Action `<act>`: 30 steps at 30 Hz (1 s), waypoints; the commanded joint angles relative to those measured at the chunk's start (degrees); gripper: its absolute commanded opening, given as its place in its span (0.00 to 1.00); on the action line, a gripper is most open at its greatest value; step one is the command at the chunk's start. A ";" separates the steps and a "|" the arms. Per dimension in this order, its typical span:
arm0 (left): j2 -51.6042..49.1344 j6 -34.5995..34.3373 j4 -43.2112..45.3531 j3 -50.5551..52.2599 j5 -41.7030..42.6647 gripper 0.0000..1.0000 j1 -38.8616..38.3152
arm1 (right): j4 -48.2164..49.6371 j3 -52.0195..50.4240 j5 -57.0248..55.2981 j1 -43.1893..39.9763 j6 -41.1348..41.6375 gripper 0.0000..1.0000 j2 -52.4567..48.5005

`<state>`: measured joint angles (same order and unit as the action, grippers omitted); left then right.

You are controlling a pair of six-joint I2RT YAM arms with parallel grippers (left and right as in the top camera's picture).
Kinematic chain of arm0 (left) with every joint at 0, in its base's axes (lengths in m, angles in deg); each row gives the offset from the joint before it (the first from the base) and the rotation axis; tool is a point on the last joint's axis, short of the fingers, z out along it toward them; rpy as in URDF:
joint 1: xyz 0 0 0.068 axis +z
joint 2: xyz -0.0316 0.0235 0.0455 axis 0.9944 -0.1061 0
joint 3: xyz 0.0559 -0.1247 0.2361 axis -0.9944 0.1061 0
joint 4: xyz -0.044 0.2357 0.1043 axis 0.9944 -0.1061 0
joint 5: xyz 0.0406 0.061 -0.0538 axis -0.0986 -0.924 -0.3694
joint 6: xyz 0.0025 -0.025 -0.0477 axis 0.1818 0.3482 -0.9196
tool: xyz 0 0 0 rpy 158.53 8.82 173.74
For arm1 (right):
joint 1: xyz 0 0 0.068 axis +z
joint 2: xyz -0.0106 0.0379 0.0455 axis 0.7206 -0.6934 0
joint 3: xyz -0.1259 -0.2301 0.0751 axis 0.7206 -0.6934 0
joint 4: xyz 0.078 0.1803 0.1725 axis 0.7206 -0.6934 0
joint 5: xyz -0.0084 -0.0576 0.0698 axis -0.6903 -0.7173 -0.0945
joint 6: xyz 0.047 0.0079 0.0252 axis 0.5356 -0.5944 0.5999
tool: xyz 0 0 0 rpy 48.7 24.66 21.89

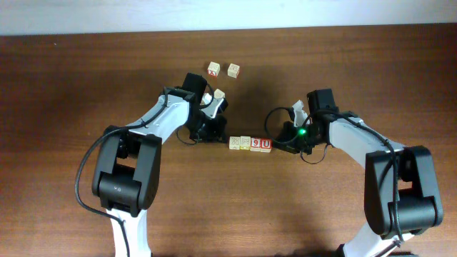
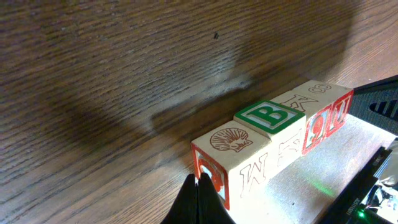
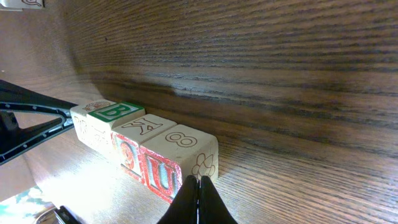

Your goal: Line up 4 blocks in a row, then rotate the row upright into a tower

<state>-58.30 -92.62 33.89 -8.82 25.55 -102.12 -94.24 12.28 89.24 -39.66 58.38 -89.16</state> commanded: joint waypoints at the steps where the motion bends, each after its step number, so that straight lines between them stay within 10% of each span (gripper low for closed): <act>1: -0.79 -1.18 0.33 0.52 1.03 0.00 -0.15 | 0.20 -0.46 -0.07 0.46 0.33 0.04 0.28; 30: -0.85 -6.47 0.94 0.52 0.83 0.00 -1.29 | 3.15 -0.39 0.13 4.81 2.75 0.04 3.15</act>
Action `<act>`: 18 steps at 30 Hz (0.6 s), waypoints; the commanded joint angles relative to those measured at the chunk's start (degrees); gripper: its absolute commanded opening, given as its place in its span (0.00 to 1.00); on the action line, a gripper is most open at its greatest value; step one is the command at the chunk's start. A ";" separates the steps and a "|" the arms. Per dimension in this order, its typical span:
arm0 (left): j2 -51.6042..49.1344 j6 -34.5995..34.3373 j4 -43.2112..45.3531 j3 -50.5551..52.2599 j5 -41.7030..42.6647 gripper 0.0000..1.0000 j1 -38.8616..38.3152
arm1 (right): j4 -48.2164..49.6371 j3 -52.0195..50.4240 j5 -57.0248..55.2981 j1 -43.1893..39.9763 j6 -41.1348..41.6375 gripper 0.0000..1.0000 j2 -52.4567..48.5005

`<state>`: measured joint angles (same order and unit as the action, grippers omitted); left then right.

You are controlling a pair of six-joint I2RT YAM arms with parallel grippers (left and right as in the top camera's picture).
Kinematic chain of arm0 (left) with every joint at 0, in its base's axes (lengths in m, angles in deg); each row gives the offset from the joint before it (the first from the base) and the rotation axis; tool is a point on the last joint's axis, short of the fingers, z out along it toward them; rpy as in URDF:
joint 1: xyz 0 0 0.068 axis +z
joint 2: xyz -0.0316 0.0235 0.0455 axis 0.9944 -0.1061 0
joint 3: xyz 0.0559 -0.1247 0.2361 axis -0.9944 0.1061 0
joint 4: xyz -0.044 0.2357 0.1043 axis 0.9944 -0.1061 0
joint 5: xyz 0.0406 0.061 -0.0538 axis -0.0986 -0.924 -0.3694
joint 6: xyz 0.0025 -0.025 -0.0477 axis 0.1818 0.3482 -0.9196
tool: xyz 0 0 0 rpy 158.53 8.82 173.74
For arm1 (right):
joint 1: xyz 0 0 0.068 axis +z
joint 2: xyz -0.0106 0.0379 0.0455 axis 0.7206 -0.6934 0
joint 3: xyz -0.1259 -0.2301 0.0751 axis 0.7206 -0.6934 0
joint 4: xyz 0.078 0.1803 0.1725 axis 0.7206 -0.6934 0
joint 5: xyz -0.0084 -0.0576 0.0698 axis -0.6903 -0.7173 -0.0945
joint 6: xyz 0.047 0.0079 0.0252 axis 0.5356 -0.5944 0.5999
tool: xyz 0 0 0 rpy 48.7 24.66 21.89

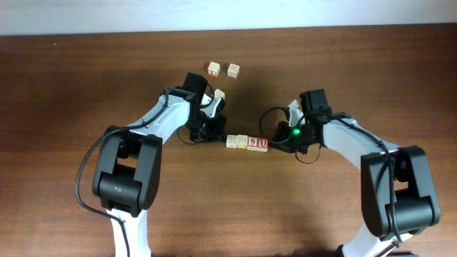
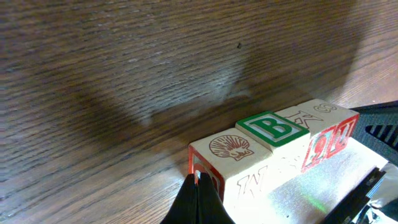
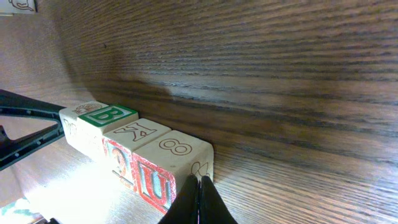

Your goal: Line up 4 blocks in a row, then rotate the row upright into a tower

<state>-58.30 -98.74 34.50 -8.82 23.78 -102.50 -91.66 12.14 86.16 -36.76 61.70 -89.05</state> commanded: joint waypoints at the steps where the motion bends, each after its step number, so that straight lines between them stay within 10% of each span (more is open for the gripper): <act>1: -0.85 -0.35 0.33 0.52 2.60 0.00 -0.92 | 0.11 -0.26 2.29 1.88 1.11 0.04 2.99; 18: -0.85 -0.33 0.37 0.52 2.58 0.00 -1.29 | -3.23 -0.79 -1.62 1.90 0.74 0.04 2.05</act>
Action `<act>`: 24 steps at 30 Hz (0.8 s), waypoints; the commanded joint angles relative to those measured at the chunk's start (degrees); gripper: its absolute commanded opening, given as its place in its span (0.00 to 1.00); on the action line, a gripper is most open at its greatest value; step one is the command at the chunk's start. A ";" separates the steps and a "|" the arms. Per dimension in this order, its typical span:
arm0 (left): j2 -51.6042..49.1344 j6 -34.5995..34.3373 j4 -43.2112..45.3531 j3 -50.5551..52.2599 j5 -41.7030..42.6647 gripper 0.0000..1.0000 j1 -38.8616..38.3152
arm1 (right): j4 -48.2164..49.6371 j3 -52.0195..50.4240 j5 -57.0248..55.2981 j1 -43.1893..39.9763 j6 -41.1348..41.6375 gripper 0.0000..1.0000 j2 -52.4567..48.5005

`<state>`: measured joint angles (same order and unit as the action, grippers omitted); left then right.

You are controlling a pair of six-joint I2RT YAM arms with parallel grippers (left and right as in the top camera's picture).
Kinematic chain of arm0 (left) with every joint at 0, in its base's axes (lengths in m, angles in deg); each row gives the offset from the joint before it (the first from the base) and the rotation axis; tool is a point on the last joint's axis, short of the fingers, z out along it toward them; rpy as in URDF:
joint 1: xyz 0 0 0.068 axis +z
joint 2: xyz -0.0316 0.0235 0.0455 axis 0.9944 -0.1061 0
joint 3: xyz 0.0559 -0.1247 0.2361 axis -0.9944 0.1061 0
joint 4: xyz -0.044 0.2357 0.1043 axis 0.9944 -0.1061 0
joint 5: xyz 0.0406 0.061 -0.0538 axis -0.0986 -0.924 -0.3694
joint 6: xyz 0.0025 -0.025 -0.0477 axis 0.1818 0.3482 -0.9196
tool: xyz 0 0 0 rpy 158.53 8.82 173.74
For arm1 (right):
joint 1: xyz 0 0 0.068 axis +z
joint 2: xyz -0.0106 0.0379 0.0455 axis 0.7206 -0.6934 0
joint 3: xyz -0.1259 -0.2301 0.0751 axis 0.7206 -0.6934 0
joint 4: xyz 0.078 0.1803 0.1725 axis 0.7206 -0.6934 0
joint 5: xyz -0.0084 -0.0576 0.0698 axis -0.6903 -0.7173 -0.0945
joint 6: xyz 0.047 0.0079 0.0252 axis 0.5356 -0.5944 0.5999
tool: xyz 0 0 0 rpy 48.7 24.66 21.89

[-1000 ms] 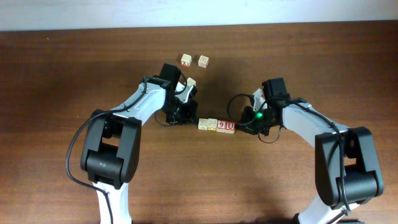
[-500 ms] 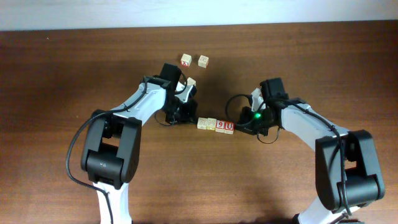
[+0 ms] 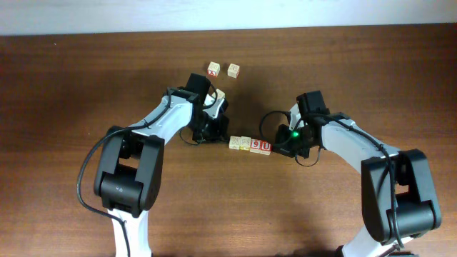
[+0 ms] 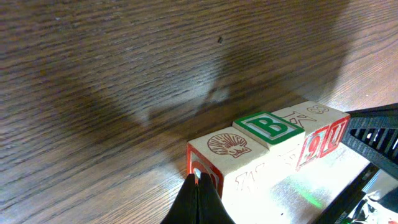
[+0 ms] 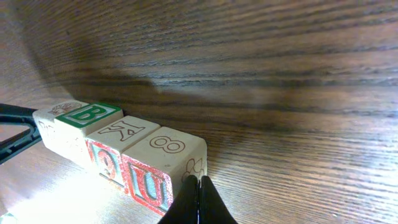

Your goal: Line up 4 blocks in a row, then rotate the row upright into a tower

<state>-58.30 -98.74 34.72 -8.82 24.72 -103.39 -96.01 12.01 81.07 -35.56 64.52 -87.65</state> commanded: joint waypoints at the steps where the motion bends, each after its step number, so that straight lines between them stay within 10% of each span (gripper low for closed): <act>1: -0.85 -0.35 0.13 0.52 1.64 0.00 -0.39 | 2.84 -0.66 7.10 0.70 -3.58 0.04 0.76; 24: -0.85 -0.33 -0.28 0.52 1.66 0.00 -0.37 | -0.28 3.04 -1.95 8.57 1.07 0.04 5.11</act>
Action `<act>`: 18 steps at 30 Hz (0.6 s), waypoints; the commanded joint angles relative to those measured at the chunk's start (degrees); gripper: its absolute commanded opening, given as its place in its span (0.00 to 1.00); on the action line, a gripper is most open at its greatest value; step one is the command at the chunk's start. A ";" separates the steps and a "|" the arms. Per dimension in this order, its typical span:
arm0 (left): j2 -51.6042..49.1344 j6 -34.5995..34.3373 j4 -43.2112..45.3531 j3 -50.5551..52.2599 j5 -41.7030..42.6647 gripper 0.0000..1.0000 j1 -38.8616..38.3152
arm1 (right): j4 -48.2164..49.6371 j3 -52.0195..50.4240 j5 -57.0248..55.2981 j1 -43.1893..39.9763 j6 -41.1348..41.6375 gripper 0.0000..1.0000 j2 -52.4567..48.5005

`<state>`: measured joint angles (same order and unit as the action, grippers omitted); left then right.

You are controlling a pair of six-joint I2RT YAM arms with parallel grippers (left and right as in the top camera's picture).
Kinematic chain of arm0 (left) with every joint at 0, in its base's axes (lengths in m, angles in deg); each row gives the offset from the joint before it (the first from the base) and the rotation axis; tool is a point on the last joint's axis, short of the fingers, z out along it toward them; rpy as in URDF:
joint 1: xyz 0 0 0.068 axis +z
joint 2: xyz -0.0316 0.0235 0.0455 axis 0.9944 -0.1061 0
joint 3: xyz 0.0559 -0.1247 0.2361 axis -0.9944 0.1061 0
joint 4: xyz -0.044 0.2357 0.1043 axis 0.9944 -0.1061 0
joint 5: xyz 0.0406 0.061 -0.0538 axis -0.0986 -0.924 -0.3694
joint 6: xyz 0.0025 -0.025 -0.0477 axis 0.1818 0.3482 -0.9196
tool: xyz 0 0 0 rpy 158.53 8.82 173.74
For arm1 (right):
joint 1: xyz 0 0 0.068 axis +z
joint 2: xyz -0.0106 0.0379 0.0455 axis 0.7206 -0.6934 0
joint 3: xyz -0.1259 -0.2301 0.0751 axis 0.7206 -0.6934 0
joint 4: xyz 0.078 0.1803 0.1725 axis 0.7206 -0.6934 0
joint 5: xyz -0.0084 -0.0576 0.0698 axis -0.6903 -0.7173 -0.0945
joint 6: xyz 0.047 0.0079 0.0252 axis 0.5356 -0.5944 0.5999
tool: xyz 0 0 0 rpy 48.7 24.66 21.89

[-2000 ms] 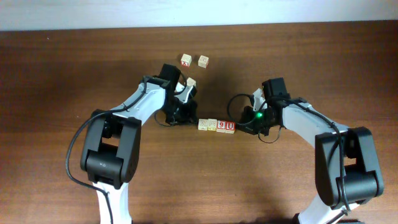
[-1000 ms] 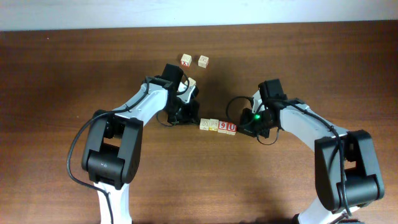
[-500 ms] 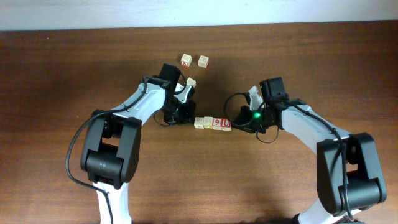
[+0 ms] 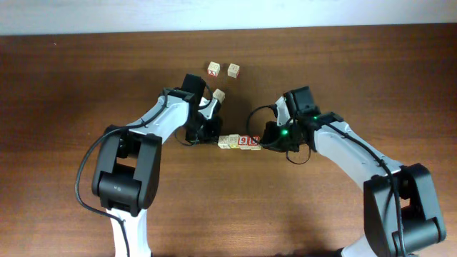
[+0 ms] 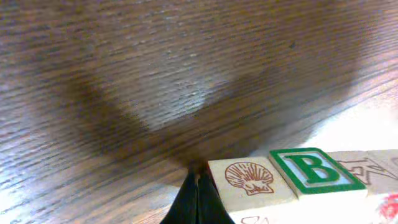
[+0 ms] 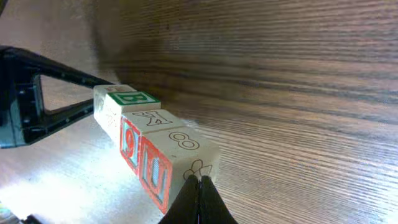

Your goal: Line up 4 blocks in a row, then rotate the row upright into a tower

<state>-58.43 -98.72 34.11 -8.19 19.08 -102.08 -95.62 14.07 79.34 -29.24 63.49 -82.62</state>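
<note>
Four lettered wooden blocks stand in a touching row (image 4: 239, 142) at the table's middle. From the left they show a shell (image 5: 249, 178), a green B (image 5: 313, 170), a K (image 6: 155, 119) and an 8 (image 6: 186, 143); the side faces are red. My left gripper (image 5: 198, 182) is shut, its tip at the shell block's outer end. My right gripper (image 6: 199, 185) is shut too, its tip against the 8 block's end face. Nothing is held between either pair of fingers.
Two loose blocks (image 4: 213, 68) (image 4: 233, 69) lie at the back. A third one (image 4: 218, 93) sits beside the left arm's wrist. Both arms reach in from the front edge, and bare wooden table (image 4: 343, 78) stretches out on both sides.
The row of four blocks now sits about a block's width further left. Both shut gripper tips have moved left with it and still stand at its two ends.
At first the row lay between the two shut tips, left tip at the shell block, right tip at the 8 block. Over the two later moments it shifted only slightly. Now the row and both tips stand further left.
</note>
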 commanded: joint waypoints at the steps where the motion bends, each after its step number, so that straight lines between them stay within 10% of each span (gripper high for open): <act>1: -0.72 -0.35 0.33 -0.11 7.32 0.00 -1.68 | -1.09 0.98 -1.70 2.25 2.71 0.04 -1.33; 18: -0.70 6.36 -1.22 -0.15 6.32 0.00 2.21 | -2.19 0.96 -6.08 0.63 9.05 0.04 -6.05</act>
<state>-58.43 -94.81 32.99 -8.19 24.00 -100.05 -97.72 14.20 72.50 -28.54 72.47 -87.80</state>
